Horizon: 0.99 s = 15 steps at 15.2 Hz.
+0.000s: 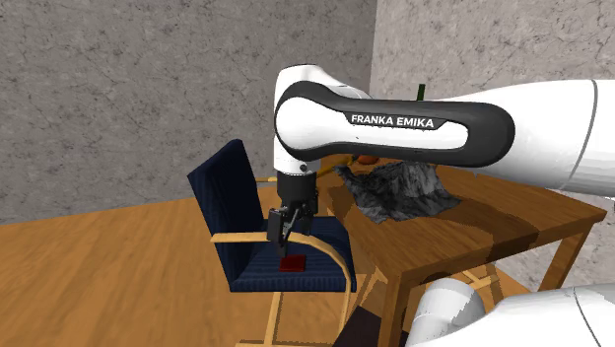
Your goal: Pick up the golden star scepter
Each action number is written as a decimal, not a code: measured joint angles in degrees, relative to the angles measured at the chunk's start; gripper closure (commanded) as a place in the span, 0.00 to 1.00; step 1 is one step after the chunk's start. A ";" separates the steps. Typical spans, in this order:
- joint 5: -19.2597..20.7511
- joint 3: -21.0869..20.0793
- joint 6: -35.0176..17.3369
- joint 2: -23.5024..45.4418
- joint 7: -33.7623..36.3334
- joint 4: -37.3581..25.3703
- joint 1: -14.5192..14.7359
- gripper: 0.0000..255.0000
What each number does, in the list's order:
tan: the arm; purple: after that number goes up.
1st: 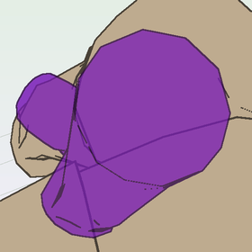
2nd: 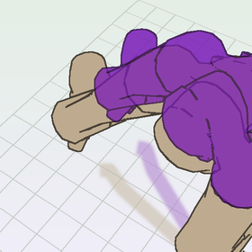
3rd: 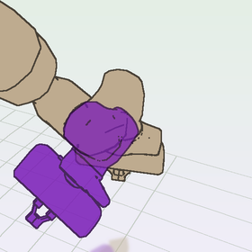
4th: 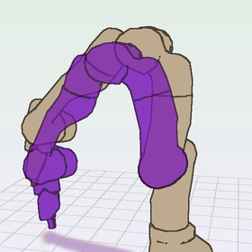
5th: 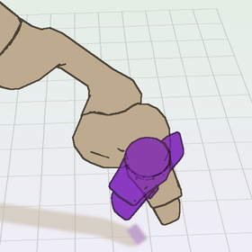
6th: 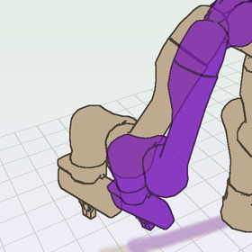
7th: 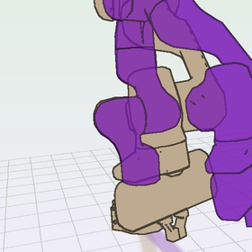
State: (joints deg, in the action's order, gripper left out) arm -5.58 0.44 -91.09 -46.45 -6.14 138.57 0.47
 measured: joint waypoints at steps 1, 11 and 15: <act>0.00 0.00 0.00 0.00 0.00 0.00 0.00 0.00; 11.53 13.26 1.25 0.93 -23.64 -1.23 -0.02 0.00; 16.32 19.63 0.18 4.32 -34.75 -3.97 0.56 0.00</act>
State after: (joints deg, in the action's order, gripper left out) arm 10.74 20.07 -90.92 -42.13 -40.88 134.60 1.04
